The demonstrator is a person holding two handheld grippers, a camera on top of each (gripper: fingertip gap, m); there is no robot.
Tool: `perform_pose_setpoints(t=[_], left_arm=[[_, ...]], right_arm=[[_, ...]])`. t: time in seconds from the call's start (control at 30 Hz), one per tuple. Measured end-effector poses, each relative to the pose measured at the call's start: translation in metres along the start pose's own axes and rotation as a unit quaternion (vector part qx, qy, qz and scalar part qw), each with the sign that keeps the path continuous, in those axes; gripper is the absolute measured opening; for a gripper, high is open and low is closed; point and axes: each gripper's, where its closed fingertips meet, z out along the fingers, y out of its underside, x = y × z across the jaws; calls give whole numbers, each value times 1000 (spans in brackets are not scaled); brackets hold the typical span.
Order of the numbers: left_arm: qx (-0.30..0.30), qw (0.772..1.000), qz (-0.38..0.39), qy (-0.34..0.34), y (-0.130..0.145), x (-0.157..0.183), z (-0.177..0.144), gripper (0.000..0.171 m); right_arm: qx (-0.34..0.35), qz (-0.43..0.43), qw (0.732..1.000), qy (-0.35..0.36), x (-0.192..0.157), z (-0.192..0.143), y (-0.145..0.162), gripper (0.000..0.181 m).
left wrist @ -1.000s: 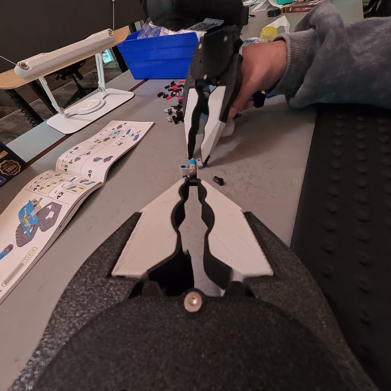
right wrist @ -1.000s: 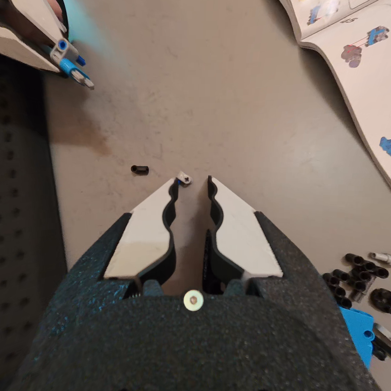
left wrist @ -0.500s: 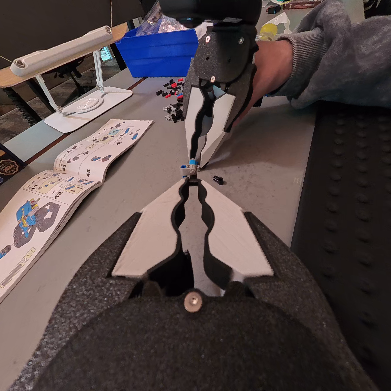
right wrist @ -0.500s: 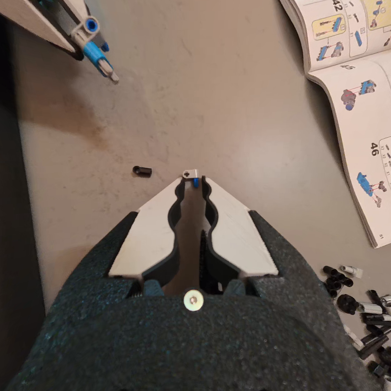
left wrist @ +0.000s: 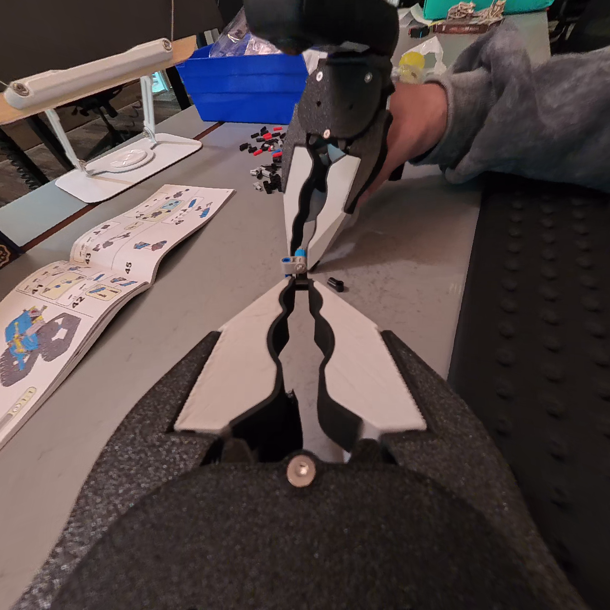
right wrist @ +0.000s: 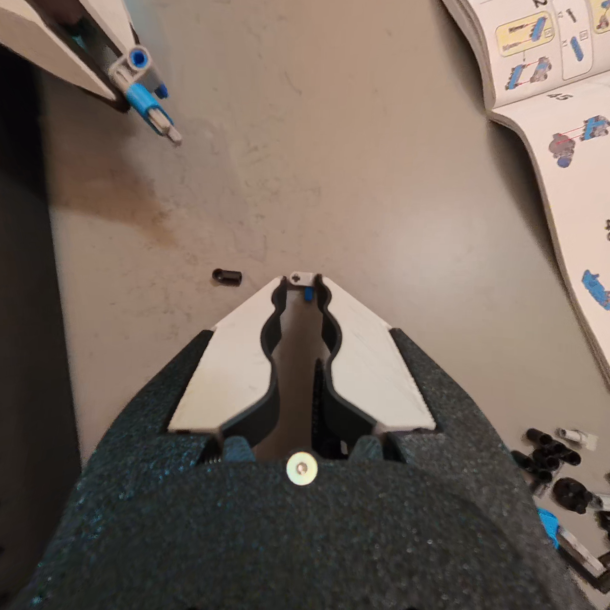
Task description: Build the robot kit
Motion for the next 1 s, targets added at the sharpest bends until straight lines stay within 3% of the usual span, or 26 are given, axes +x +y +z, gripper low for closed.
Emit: perform_pose_setpoints(t=[0.1,0.17,0.27,0.33,0.57,0.83,1.0], left_arm=[[33,998,-50,34,-9,2,-5,7],[73,988,-110,75,-21,4,-12,6],[126,971,-166,113,-35,2,-23,6],[151,966,-171,123,-43,3,-28,6],[161,959,-180,150,-48,10,-29,6],[165,956,-193,149,-49,8,-30,6],[179,940,-245,159,-51,3,-31,6]], right_arm=[[19,-4,1000,-9,-3,-1,-8,15],[95,11,994,-47,-12,-14,-33,15],[274,43,948,-155,-40,-59,-89,14],[334,62,918,-207,-50,-77,-106,14],[364,102,881,-285,-63,-81,-117,13],[363,106,880,-287,-65,-78,-118,14],[382,139,863,-300,-60,-77,-120,14]])
